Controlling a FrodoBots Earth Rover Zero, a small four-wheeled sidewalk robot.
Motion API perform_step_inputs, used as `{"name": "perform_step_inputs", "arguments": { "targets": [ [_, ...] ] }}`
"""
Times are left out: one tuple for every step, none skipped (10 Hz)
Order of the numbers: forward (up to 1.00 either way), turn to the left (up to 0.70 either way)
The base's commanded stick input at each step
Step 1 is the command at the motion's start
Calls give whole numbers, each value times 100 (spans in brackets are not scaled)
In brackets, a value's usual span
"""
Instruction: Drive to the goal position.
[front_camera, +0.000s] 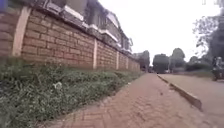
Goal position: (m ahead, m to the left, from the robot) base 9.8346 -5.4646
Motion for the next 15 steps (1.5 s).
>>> {"name": "perform_step_inputs", "arguments": {
  "targets": [
    [47, 0],
    [70, 0],
    [70, 0],
    [70, 0],
    [70, 0],
    [70, 0],
    [70, 0],
    [70, 0],
    [70, 0],
    [70, -28],
    [70, -34],
    [70, -35],
    [70, -35],
    [70, -35],
    [70, -26]
  ]
}}
